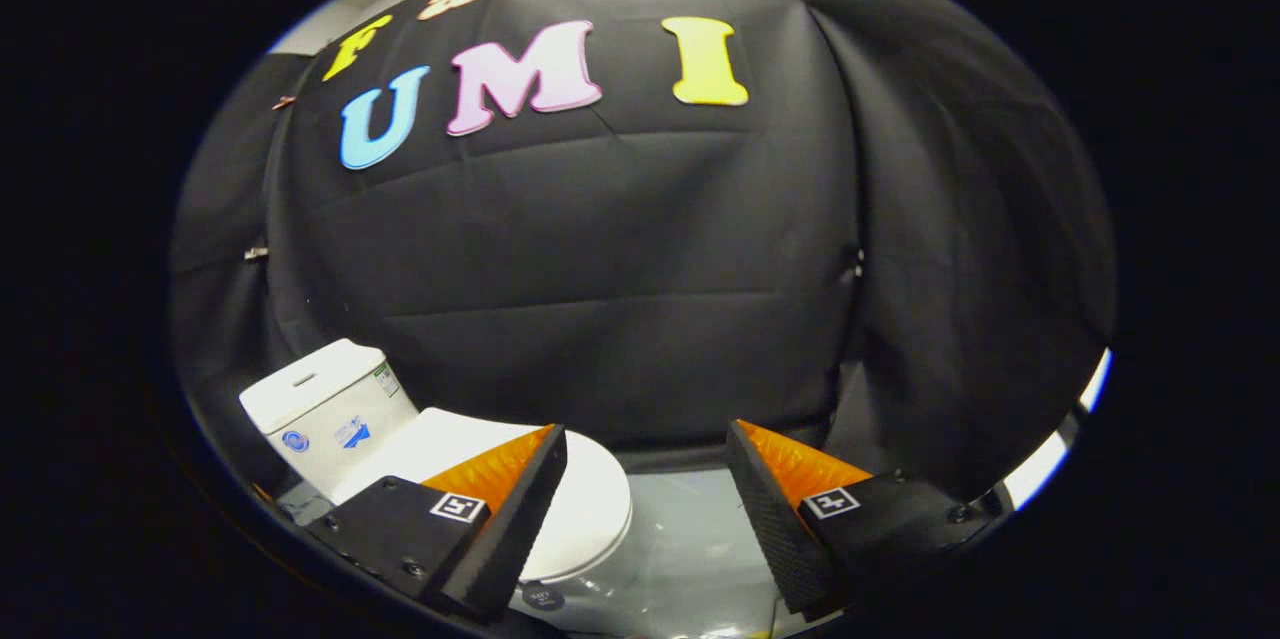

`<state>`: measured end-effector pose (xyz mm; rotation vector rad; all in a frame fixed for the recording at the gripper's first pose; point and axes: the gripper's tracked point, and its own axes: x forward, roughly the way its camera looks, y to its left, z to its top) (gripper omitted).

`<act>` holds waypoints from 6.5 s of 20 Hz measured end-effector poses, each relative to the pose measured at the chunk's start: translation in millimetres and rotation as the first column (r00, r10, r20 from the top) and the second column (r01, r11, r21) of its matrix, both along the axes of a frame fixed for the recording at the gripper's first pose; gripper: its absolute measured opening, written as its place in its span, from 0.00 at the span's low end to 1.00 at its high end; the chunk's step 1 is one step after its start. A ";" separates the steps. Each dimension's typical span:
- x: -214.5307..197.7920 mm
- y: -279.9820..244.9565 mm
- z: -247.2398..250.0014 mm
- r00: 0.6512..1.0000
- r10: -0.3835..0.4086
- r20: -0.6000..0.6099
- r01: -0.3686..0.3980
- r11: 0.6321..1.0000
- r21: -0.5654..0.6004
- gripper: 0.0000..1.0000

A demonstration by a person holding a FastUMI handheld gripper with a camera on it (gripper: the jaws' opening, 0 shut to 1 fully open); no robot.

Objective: Open the toilet lid.

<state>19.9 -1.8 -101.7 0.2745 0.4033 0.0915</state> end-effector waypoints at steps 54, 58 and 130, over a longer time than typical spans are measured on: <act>-122.6 150.2 -224.7 0.632 0.552 -0.544 0.071 0.658 0.750 0.05; -120.2 150.8 -226.0 0.637 0.563 -0.526 0.000 0.682 0.731 0.05; -83.4 573.9 186.7 0.575 0.816 0.065 -0.814 0.563 0.143 1.00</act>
